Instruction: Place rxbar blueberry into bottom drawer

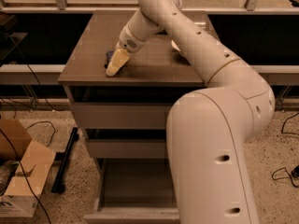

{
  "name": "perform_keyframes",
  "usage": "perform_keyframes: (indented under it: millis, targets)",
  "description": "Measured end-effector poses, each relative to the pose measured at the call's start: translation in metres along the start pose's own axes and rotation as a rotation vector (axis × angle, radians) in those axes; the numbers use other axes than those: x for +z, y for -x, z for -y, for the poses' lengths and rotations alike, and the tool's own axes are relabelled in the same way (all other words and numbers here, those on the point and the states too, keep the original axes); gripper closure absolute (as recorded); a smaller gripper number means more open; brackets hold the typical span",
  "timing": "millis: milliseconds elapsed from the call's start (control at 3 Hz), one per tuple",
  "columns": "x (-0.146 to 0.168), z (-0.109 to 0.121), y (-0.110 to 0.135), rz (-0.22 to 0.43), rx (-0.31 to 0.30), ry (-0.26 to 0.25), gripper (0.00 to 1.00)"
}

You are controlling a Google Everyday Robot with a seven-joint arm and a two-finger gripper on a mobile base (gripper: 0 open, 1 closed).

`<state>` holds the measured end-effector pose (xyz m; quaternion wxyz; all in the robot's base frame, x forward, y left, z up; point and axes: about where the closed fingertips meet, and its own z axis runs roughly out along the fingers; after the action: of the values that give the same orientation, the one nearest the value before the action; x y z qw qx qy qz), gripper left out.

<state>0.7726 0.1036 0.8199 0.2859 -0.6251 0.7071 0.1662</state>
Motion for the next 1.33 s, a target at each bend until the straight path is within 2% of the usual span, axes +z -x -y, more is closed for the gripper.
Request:
perform_keyframes:
  millis: [1000, 1333]
  targets:
    - [-0.0034, 0.0015, -0.0041, -0.011, 0.008, 0.000, 0.98]
    - [-0.0034, 0.0015, -0.0041, -0.011, 0.008, 0.000, 1.00]
